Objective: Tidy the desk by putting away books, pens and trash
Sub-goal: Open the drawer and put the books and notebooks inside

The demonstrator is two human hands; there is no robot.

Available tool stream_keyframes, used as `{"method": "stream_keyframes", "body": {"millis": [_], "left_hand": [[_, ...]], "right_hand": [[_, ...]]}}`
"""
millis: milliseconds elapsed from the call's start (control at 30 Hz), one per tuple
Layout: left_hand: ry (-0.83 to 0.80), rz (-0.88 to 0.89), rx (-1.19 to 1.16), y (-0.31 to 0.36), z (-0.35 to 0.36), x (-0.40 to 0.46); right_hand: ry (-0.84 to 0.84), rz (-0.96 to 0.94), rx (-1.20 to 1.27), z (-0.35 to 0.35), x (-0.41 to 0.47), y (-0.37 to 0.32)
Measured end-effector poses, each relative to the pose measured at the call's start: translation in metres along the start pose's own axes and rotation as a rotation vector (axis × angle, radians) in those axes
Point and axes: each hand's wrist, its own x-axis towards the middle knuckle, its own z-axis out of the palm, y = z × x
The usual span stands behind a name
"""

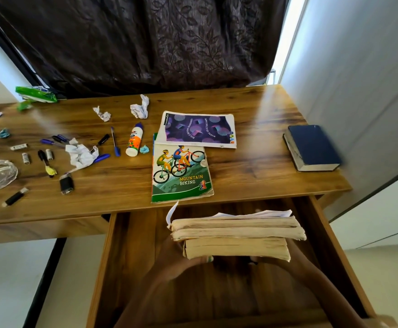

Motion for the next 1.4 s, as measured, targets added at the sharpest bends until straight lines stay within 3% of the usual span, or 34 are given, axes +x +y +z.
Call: {"method": "stream_keyframes", "body": {"millis": [233,500,833,1233,1400], "left_hand": [[0.002,0.002,0.051,-0.001,0.001,0.001],[0.03,0.026,0.066,-0.004,0.008,-0.012],[0.098,-0.218,-0.122,-0.012,0.044,-0.007],[0.086,-0.478,-0.129,-0.04,0.054,-0.004],[0.011,-0.552,-0.109,-0.054,0.06,-0.017]], "right_hand": [[-0.015,-0.03,-0.062,-0.004,0.0,-0.006],[-0.031,0.085,-0.027,-0.011,-0.013,0.015],[-0.084,0.278,-0.022,-0.031,-0.012,0.024],[-0.15,0.46,0.053,-0.025,0.006,0.058],[-0.105,0.563,0.102,-0.015,-0.006,0.086]]}}
